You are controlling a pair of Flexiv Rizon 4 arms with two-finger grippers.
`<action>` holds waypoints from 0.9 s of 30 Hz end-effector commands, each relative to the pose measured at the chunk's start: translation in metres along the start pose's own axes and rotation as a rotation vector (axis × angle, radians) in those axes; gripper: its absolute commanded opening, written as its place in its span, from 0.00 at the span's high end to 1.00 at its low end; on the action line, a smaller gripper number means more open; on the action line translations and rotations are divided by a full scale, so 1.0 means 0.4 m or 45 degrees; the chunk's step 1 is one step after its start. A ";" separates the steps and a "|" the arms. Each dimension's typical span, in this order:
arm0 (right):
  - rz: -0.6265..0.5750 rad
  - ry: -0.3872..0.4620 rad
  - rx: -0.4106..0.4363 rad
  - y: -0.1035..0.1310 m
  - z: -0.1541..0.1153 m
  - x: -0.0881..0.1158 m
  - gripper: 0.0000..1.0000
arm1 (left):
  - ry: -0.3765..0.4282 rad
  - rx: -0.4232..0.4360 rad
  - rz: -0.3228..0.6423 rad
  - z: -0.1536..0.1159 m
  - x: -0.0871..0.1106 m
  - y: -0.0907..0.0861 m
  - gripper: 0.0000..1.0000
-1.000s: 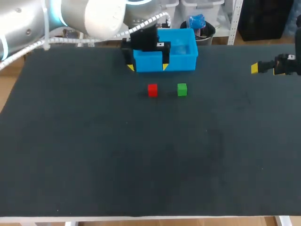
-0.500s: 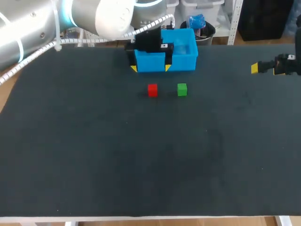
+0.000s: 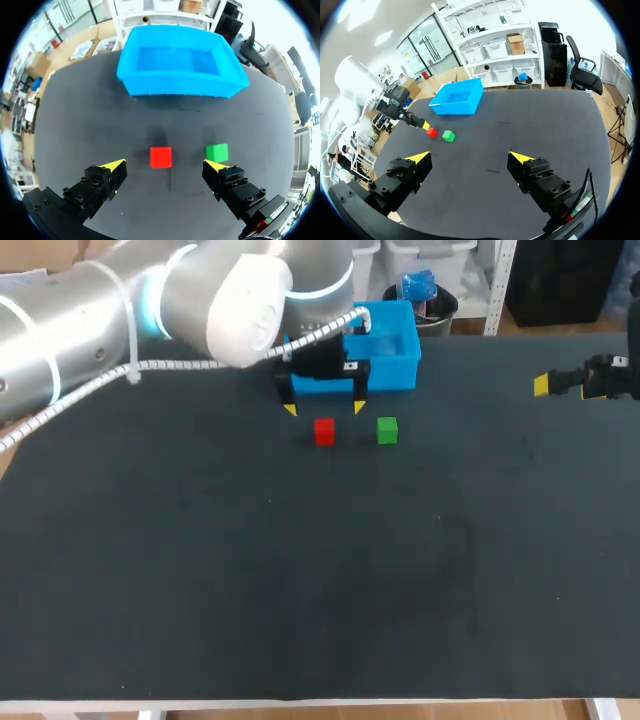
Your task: Use the left arm to pick the red cube and place it into the blue plastic box first, then use the right arm to grasp the green cube and put it into the same blue plastic box after the first action is fully finished.
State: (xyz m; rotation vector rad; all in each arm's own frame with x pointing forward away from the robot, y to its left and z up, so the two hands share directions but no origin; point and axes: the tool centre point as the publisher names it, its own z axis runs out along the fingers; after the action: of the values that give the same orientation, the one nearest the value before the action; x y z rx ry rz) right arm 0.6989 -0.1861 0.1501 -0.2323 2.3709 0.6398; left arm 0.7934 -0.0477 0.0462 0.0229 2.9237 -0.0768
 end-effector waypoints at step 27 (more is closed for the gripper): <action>0.000 0.001 0.002 0.000 0.001 -0.001 0.00 | 0.031 -0.046 -0.100 0.121 0.003 0.010 0.00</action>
State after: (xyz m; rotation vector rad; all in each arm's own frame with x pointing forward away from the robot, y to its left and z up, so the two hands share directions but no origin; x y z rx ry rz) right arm 0.6989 -0.1861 0.1501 -0.2323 2.3709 0.6398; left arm 0.7990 -0.0435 -0.0003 -0.0953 2.9446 -0.0448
